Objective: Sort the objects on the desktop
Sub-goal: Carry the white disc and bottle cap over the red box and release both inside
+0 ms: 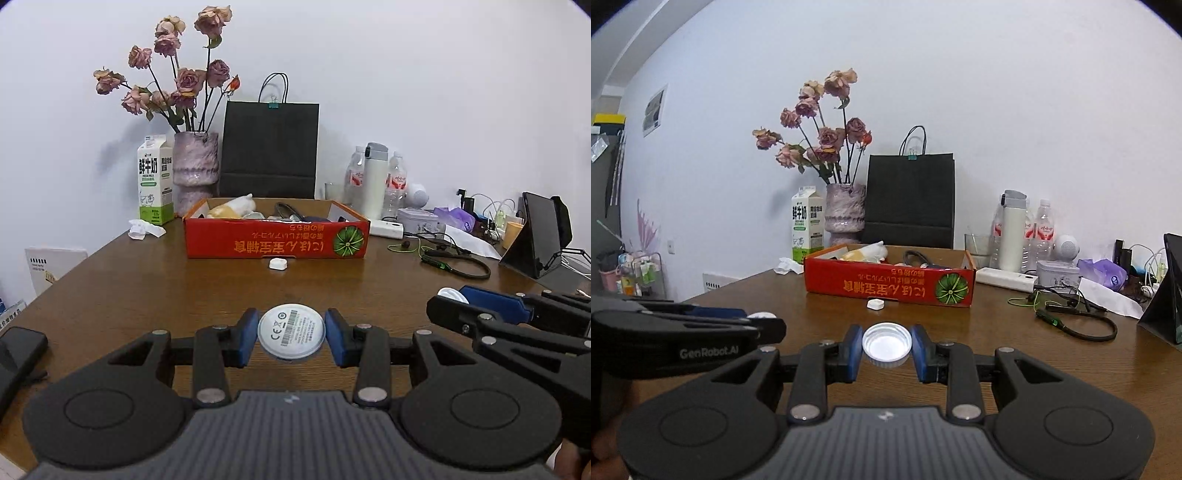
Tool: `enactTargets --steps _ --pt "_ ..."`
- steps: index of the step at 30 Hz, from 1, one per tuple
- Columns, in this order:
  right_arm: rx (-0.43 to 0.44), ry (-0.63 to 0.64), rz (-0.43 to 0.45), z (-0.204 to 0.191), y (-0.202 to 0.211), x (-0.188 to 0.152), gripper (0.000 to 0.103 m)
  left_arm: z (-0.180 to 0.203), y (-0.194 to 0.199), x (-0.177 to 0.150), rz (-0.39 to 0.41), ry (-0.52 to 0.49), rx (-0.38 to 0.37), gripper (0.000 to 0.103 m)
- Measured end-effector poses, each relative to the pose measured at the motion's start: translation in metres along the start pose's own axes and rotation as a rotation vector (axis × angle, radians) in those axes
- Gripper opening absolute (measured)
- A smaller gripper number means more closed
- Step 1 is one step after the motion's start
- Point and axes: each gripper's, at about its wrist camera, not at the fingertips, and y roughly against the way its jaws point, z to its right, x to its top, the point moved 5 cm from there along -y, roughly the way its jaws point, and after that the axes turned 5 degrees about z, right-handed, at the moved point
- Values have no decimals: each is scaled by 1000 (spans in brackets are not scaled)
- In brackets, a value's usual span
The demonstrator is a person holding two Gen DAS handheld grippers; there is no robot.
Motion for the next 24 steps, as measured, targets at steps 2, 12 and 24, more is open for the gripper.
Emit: enactTargets --steps 2,12,24 --pt "0 -9 -4 0 -2 -2 27 -3 0 1 10 5 -13 40" --pt "-20 -31 -4 7 -15 -3 27 -17 -19 -3 -6 27 -21 40" --pt "53 -166 69 77 -136 100 27 -61 -131 136 66 159 -80 40"
